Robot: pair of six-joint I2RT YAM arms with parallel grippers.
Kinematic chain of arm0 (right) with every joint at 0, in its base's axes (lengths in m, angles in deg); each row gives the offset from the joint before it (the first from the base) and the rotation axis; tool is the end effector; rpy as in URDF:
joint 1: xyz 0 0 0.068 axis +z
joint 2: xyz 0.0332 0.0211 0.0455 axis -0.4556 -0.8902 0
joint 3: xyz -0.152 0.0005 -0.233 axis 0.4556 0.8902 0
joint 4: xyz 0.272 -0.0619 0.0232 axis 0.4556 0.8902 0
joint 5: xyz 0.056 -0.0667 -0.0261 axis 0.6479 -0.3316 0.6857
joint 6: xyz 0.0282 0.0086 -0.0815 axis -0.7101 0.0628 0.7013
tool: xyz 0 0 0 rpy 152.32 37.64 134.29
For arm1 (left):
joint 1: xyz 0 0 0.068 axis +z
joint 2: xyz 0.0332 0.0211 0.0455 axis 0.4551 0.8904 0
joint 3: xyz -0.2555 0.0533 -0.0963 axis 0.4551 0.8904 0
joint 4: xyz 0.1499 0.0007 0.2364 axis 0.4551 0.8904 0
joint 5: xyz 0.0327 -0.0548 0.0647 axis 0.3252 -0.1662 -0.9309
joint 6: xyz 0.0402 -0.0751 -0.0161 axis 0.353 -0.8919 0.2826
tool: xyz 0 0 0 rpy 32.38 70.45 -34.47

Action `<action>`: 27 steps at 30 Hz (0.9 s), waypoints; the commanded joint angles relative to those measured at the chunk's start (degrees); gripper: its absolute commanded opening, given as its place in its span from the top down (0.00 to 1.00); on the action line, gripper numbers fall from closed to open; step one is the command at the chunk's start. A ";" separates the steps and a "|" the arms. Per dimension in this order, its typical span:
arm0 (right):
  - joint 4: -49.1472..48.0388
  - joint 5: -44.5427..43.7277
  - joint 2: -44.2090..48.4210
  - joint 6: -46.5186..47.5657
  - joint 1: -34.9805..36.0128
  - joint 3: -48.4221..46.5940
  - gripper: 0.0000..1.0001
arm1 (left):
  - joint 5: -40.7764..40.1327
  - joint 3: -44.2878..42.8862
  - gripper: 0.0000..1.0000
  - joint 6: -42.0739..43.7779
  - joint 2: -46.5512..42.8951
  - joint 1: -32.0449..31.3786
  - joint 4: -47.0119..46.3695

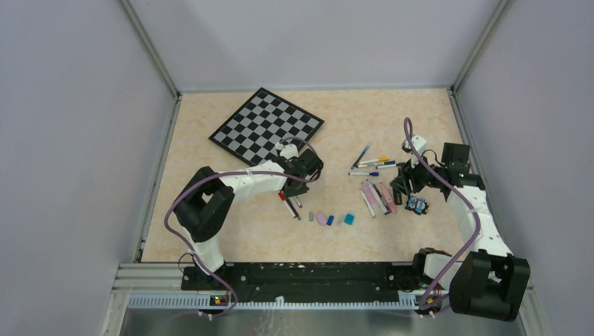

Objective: Open the pen caps
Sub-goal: Pick up the pen from the center of the board.

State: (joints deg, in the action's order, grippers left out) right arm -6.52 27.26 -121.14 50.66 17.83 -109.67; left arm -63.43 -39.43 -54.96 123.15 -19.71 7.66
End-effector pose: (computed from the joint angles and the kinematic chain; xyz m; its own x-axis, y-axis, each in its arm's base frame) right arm 0.2462 0.0126 0.2168 -0.4578 -0.3566 -0.8144 -0.6915 0.7186 0.0741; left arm 0.2801 -0.2525 0.1352 -0.8230 -0.2563 -0.5069 -0.2460 0.9652 -0.0886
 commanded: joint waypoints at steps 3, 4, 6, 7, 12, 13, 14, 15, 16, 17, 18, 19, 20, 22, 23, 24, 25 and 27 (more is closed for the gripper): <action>-1.40 0.85 -0.13 1.01 -0.30 0.32 0.52 | 0.72 -0.64 0.69 0.32 1.12 0.61 -0.49; -1.46 0.81 -0.12 1.01 -0.30 0.29 0.52 | 0.76 -0.58 0.70 0.25 1.14 0.64 -0.49; -1.44 0.80 -0.12 1.01 -0.30 0.32 0.52 | 0.83 -0.48 0.73 -0.06 1.31 0.75 -0.25; -1.41 0.79 -0.12 1.01 -0.30 0.32 0.52 | 0.96 -0.41 0.74 -0.23 1.39 0.90 -0.16; -1.32 0.76 -0.12 1.01 -0.30 0.32 0.52 | 1.50 -0.20 0.75 -0.65 2.14 1.29 0.20; -1.37 0.79 -0.13 1.01 -0.30 0.32 0.52 | 1.57 -0.26 0.75 -0.65 2.31 1.30 0.46; -1.36 0.81 -0.18 1.12 -0.30 0.32 0.52 | 1.64 -0.27 0.75 -0.73 2.48 1.34 0.52; -1.34 0.81 -0.15 1.04 -0.30 0.32 0.52 | 1.76 -0.37 0.75 -0.73 2.61 1.34 0.65; -1.34 0.81 -0.12 1.09 -0.30 0.32 0.52 | 1.83 -0.38 0.75 -0.78 2.78 1.49 0.65; -1.30 0.69 -0.15 1.10 -0.30 0.32 0.52 | 1.95 -0.38 0.75 -0.77 2.89 1.46 0.65; -1.36 0.72 -0.14 1.10 -0.30 0.32 0.52 | 2.04 -0.43 0.75 -0.74 3.03 1.52 0.70; -1.33 0.71 -0.11 1.10 -0.30 0.32 0.52 | 2.18 -0.47 0.75 -0.86 3.19 1.53 0.87; -1.34 0.71 -0.11 1.14 -0.30 0.32 0.52 | 2.48 -0.55 0.77 -0.91 3.25 1.62 1.03; -1.29 0.72 -0.12 1.10 -0.30 0.32 0.52 | 2.85 -0.56 0.80 -1.12 3.34 1.70 1.09; -1.35 0.71 -0.12 1.14 -0.30 0.32 0.52 | 2.99 -0.48 0.80 -1.14 3.32 1.75 1.04; -1.30 0.72 -0.12 1.11 -0.30 0.29 0.52 | 3.09 -0.45 0.80 -1.09 3.38 1.71 1.07; -1.29 0.70 -0.12 1.10 -0.30 0.27 0.52 | 3.22 -0.44 0.80 -1.02 3.42 1.78 1.09; -1.25 0.71 -0.14 1.10 -0.30 0.32 0.52 | 3.41 -0.47 0.81 -0.79 3.56 1.77 1.03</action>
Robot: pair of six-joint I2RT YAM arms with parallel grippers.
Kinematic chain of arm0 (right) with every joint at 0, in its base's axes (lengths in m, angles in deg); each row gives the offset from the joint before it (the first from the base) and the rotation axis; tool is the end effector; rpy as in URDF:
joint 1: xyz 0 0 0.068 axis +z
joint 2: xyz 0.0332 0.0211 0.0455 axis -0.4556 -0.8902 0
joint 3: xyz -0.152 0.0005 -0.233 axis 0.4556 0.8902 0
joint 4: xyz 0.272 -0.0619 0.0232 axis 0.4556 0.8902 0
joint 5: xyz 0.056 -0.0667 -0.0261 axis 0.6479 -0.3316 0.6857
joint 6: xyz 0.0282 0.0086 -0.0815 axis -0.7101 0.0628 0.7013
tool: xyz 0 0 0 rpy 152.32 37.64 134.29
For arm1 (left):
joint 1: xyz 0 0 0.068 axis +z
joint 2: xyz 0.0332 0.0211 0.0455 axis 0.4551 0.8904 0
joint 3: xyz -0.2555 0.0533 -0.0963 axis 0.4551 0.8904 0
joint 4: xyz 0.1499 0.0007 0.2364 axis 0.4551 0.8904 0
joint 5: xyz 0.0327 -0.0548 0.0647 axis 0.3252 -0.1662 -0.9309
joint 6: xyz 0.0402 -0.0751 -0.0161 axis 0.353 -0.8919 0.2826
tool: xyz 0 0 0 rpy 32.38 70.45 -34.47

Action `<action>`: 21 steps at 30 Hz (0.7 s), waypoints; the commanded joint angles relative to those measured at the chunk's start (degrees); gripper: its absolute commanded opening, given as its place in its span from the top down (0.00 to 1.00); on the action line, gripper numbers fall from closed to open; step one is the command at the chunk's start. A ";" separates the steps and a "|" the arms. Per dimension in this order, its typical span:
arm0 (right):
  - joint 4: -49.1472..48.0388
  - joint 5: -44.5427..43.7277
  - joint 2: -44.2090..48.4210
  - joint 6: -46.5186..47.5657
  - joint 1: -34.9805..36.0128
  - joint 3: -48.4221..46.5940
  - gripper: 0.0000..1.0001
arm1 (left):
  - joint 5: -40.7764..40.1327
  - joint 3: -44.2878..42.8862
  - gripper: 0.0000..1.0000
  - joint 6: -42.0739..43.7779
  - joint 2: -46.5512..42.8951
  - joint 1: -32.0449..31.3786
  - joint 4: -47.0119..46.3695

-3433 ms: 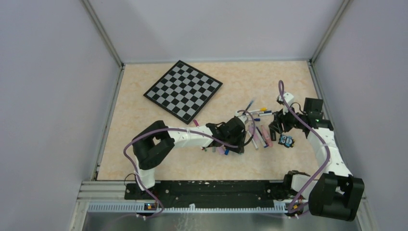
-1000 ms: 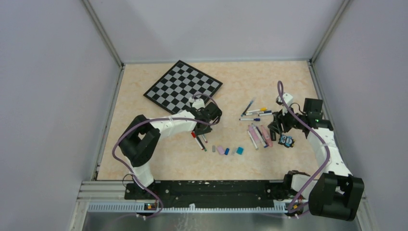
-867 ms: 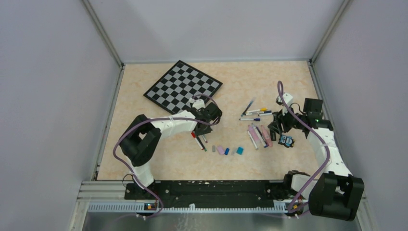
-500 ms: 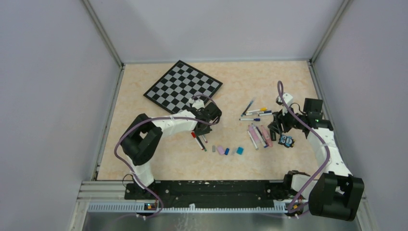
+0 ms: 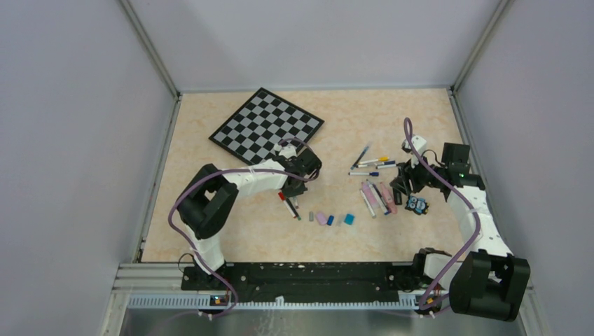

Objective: Open the pen caps
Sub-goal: Pick up the pen from the center of the board.

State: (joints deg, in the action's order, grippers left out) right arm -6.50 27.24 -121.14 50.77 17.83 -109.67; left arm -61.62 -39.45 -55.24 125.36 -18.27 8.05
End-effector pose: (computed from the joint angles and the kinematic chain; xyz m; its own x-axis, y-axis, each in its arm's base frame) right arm 0.2462 0.0126 0.2168 -0.4569 -0.3581 -0.8143 -0.6922 0.7181 0.0726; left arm 0.2848 -0.2469 0.1204 -0.8435 -0.2678 -0.4656 -0.2686 0.9610 -0.0661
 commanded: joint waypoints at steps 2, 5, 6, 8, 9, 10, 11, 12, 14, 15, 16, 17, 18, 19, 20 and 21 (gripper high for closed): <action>-1.31 0.74 -0.13 1.06 -0.30 0.23 0.52 | 2.03 -0.43 0.83 0.03 1.40 0.27 0.26; -1.26 0.76 -0.12 1.08 -0.30 0.23 0.52 | 3.43 -0.17 0.86 1.46 1.12 0.28 -1.01; -1.29 0.82 -0.15 1.08 -0.30 0.23 0.52 | 4.27 0.15 0.87 2.13 0.74 0.33 -1.99; -1.16 0.87 -0.12 1.08 -0.30 0.23 0.52 | 5.86 1.79 0.91 3.68 -1.33 0.34 -5.07; -1.18 0.99 -0.12 1.08 -0.30 0.23 0.52 | 6.28 2.69 0.93 4.36 -2.64 0.34 -7.54; -1.10 1.13 -0.12 1.08 -0.30 0.23 0.52 | 6.56 3.75 0.95 5.05 -3.89 0.27 -9.35; -1.08 1.18 -0.12 1.08 -0.30 0.23 0.52 | 6.63 4.80 0.97 5.66 -5.41 0.32 -10.99; -1.01 1.31 -0.12 1.16 -0.30 0.16 0.52 | 6.58 5.81 0.99 6.27 -6.90 0.32 -12.86; -0.92 1.62 -0.04 1.17 -0.30 0.14 0.52 | 6.73 7.85 1.00 7.66 -9.74 0.26 -16.49; -0.83 1.89 0.04 1.17 -0.30 0.07 0.52 | 6.80 8.88 1.00 8.15 -11.08 0.25 -18.23; -0.76 2.29 0.12 1.17 -0.30 0.06 0.52 | 7.40 9.88 1.00 8.76 -12.67 0.30 -19.93; -0.68 2.83 0.18 1.12 -0.30 0.05 0.52 | 8.19 11.09 1.00 9.54 -14.19 0.28 -21.84; -0.55 3.42 0.26 0.97 -0.30 0.05 0.52 | 9.57 12.48 1.00 10.47 -15.76 0.27 -24.15; -0.55 4.24 0.36 0.78 -0.30 0.05 0.52 | 11.13 14.32 1.00 11.25 -17.68 0.25 -27.42; -0.34 5.35 0.33 0.59 -0.30 0.01 0.52 | 12.87 17.46 1.00 11.84 -19.52 0.25 -31.18; -0.21 6.57 0.48 0.37 -0.30 -0.07 0.52 | 14.99 20.24 1.00 12.59 -21.73 0.22 -35.74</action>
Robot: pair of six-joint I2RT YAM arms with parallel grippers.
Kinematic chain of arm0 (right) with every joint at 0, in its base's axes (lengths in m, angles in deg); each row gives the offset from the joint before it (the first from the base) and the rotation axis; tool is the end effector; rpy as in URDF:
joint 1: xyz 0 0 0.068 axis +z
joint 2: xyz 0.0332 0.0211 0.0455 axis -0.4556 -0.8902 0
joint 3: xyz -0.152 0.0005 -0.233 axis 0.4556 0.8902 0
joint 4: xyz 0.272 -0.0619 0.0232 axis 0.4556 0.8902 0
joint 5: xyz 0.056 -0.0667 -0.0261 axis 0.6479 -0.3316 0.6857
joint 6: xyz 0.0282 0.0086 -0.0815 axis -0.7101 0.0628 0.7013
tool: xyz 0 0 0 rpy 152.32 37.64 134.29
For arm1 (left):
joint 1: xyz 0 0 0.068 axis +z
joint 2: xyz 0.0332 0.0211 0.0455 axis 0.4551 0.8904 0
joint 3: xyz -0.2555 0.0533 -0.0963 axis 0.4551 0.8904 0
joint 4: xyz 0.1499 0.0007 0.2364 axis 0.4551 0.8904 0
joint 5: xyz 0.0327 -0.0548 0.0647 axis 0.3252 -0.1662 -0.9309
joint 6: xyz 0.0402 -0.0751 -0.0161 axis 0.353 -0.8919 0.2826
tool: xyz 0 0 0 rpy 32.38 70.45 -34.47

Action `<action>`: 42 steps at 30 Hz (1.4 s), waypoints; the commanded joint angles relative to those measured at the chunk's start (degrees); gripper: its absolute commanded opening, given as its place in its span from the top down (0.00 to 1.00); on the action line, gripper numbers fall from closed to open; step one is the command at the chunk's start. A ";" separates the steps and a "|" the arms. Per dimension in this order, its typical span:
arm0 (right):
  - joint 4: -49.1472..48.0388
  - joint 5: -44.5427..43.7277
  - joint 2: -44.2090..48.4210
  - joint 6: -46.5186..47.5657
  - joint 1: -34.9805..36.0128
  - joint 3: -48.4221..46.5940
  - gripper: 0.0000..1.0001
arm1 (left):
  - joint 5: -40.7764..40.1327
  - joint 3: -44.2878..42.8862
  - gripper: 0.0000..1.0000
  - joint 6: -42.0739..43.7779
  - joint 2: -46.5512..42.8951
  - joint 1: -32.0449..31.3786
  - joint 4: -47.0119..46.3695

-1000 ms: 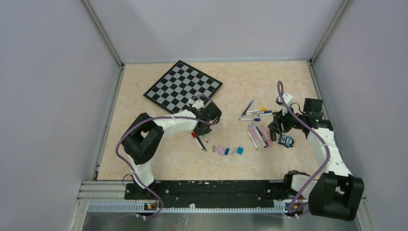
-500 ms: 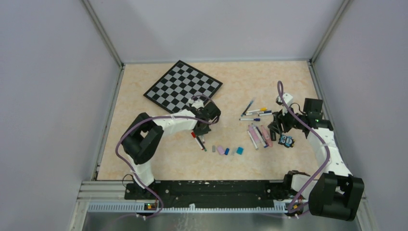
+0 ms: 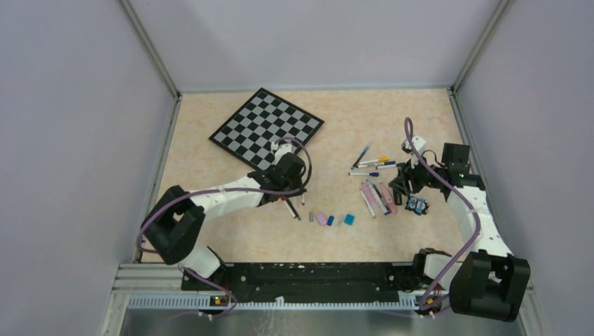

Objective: Open the pen caps
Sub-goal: Pick up the pen from the center of the board, then open the pen cap from the pen.

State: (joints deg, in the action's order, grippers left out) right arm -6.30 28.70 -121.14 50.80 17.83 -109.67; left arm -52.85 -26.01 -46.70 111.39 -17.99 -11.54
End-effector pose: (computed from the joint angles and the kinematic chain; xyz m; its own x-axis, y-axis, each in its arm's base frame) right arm 0.2453 0.0142 0.2176 -0.4511 -0.3490 -0.8214 -0.7036 0.7052 0.0868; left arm 0.2662 -0.2415 0.1517 -0.8098 -0.2411 -0.5348 -0.0497 0.9366 -0.3470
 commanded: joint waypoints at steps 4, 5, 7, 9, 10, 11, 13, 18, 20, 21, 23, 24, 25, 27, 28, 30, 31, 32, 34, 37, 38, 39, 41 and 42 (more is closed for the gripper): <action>0.25 13.68 0.50 -1.28 -0.22 -0.26 0.52 | 18.01 19.01 1.00 6.86 -15.30 -0.08 -39.05; 0.28 16.47 0.45 -1.80 -0.22 -0.21 0.52 | 20.49 21.54 1.00 6.75 -16.62 -0.05 -44.50; -0.60 22.42 0.29 -3.75 0.10 0.14 0.51 | 23.87 24.57 1.00 5.89 -17.59 -0.12 -53.06; -2.98 27.94 0.02 -6.63 0.97 1.06 0.49 | 27.12 26.08 1.00 4.80 -16.80 -0.46 -60.44; -5.75 30.15 -0.09 -9.45 1.66 1.90 0.48 | 28.30 26.81 1.00 3.92 -16.08 -0.76 -63.86; -8.60 32.17 -0.18 -12.51 2.96 2.81 0.47 | 29.14 27.40 1.00 2.93 -15.02 -1.24 -68.15; -16.16 35.43 -0.37 -19.31 5.43 5.13 0.47 | 29.71 28.00 1.00 1.02 -11.81 -2.53 -77.20; -34.67 38.17 -0.54 -37.02 11.89 10.00 0.45 | 26.34 25.59 1.00 -0.37 -5.00 -6.32 -85.77; -38.96 35.51 -0.84 -42.57 14.00 10.92 0.44 | 24.40 24.24 1.00 -0.13 -3.17 -7.92 -87.05; -40.65 34.77 -1.11 -44.55 14.83 11.21 0.44 | 23.41 23.57 1.00 0.02 -2.50 -8.42 -87.19; -42.41 34.33 -1.57 -46.65 15.70 11.39 0.44 | 21.29 22.48 1.00 0.20 -1.53 -9.36 -87.29; -42.54 33.82 -1.70 -46.97 16.10 11.29 0.45 | 20.32 22.15 1.00 0.29 -1.35 -9.75 -87.29; -42.47 33.29 -1.90 -47.17 16.33 11.31 0.44 | 19.18 21.88 1.00 0.50 -1.19 -10.18 -87.30; -42.59 33.06 -2.30 -47.63 16.70 11.45 0.44 | 17.18 21.48 1.00 0.79 -0.99 -10.91 -87.02; -42.87 32.92 -2.48 -48.24 16.97 11.43 0.44 | 16.48 21.26 1.00 0.82 -0.91 -11.11 -86.89; -43.47 32.58 -2.73 -49.18 17.79 11.47 0.45 | 15.15 20.95 1.00 0.92 -0.70 -11.59 -86.62; -43.82 32.03 -2.82 -49.73 18.15 11.59 0.45 | 14.68 20.84 1.00 0.83 -0.53 -11.75 -86.60; -44.27 31.50 -2.89 -50.28 18.59 11.70 0.46 | 14.22 20.75 1.00 0.76 -0.43 -11.94 -86.59; -44.96 30.88 -3.16 -51.22 19.32 11.98 0.47 | 14.07 20.53 1.00 0.71 -0.16 -12.27 -86.75; -46.48 29.94 -3.65 -53.22 20.34 12.25 0.50 | 12.23 20.12 1.00 0.97 0.22 -12.84 -87.00; -46.80 29.45 -3.78 -53.67 20.66 12.34 0.51 | 12.03 19.93 1.00 1.16 0.31 -13.05 -87.07; -46.93 29.02 -3.99 -54.01 21.03 12.36 0.54 | 11.90 19.80 1.00 1.25 0.41 -13.18 -87.09; -47.10 28.18 -4.51 -54.80 21.70 12.41 0.59 | 11.56 19.66 1.00 1.47 0.51 -13.53 -87.33; -47.43 28.05 -4.77 -55.38 21.88 12.40 0.63 | 11.46 19.61 1.00 1.66 0.53 -13.58 -87.50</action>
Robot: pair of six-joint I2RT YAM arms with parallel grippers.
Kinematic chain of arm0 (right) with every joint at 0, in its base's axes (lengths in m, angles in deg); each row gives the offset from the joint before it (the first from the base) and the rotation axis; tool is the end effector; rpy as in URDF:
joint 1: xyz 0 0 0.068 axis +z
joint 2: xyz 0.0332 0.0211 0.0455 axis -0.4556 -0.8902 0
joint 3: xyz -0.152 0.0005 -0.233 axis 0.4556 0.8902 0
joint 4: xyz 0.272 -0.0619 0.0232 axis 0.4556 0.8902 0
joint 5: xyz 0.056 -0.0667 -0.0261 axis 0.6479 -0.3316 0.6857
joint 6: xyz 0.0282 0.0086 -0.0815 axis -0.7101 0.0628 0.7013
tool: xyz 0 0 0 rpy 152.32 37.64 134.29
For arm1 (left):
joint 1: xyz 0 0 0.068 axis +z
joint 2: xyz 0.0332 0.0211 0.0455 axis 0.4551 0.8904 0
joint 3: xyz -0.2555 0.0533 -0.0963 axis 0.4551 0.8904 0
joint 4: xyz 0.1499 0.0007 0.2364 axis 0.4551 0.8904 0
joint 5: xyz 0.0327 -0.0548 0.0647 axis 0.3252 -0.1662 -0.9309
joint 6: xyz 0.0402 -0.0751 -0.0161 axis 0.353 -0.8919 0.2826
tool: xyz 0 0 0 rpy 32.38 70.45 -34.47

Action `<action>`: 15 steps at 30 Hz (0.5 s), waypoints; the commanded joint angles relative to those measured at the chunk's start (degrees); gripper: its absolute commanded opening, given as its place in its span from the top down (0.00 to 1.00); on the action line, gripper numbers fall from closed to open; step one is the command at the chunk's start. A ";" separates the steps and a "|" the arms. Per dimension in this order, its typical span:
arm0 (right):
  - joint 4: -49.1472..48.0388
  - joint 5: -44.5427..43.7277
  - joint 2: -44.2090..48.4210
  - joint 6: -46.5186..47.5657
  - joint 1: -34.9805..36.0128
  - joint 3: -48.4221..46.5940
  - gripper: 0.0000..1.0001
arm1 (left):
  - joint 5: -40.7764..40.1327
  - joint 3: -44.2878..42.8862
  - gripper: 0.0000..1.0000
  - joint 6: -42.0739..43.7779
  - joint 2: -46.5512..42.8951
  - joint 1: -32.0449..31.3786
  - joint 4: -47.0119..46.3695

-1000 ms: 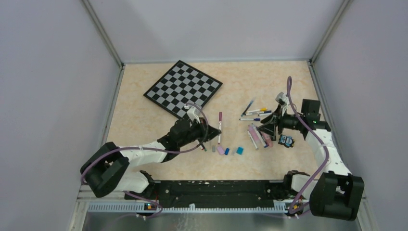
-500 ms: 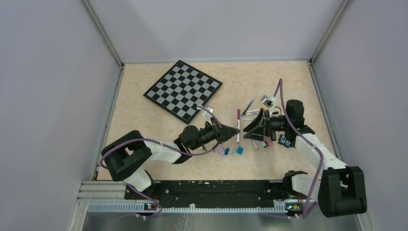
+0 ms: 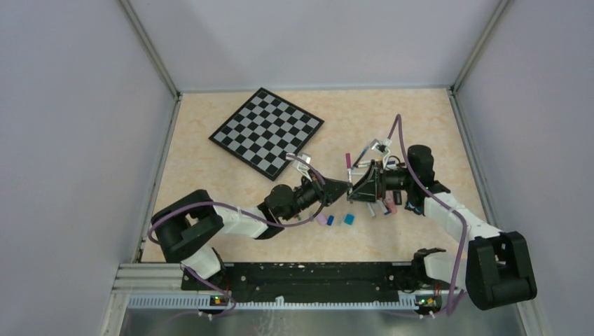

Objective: Open the pen caps
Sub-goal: Open the pen cap from the pen.

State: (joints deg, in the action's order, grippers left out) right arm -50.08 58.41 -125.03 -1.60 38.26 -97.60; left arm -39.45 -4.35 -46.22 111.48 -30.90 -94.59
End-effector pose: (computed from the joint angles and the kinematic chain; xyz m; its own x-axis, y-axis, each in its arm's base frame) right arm 0.2257 0.1196 0.2155 -0.6472 -0.0460 -0.7609 -0.7598 0.1201 0.6390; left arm 0.1900 -0.3034 0.2094 -0.5896 -0.4894 -0.6425 0.6130 0.2469 -0.7505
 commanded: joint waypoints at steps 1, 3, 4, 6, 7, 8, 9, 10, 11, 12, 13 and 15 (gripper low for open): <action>-4.21 -1.66 -1.10 -3.47 1.61 0.33 0.70 | -1.96 -2.06 1.00 1.27 0.50 -0.73 -4.50; -4.69 -1.64 -1.53 -3.86 1.92 0.24 0.95 | -1.92 -1.98 1.00 1.38 0.51 -0.82 -4.71; -4.33 -1.57 -1.70 -3.37 1.86 -0.07 1.00 | -1.74 -1.87 1.00 1.65 0.44 -0.86 -4.95; -0.79 -1.36 -1.85 -0.16 1.93 -1.38 1.00 | -1.86 -1.26 0.98 2.61 -0.13 -0.79 -5.57; 1.94 -1.24 -1.85 2.44 1.89 -2.31 1.00 | -2.17 -0.60 0.93 3.67 -0.85 -0.82 -5.94; 4.53 -1.06 -1.89 4.94 1.92 -3.21 1.00 | -2.86 0.33 0.85 5.02 -1.91 -0.82 -6.44; 8.33 -0.75 -1.93 8.02 1.88 -4.02 1.00 | -3.81 1.64 0.77 6.62 -3.60 -0.70 -6.71; 10.63 -0.16 -1.89 11.59 1.88 -4.72 1.00 | -4.59 2.82 0.66 8.21 -5.56 -0.54 -6.66; 14.42 0.81 -1.82 15.11 1.86 -5.43 1.00 | -5.00 4.14 0.55 9.93 -7.48 -0.35 -6.28; 17.55 2.23 -1.92 19.54 1.85 -5.99 1.00 | -5.19 5.04 0.46 11.43 -9.60 -0.14 -5.55; 21.00 3.59 -2.07 24.39 1.85 -6.63 1.00 | -5.03 5.77 0.37 12.54 -11.66 0.19 -4.23; 27.67 4.92 -2.40 32.25 1.87 -8.06 1.00 | -2.48 6.35 0.21 13.44 -15.13 1.43 -0.37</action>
State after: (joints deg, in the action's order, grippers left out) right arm -36.75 58.60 -126.71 11.54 39.49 -101.28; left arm -42.78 0.65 -38.17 104.22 -31.06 -94.90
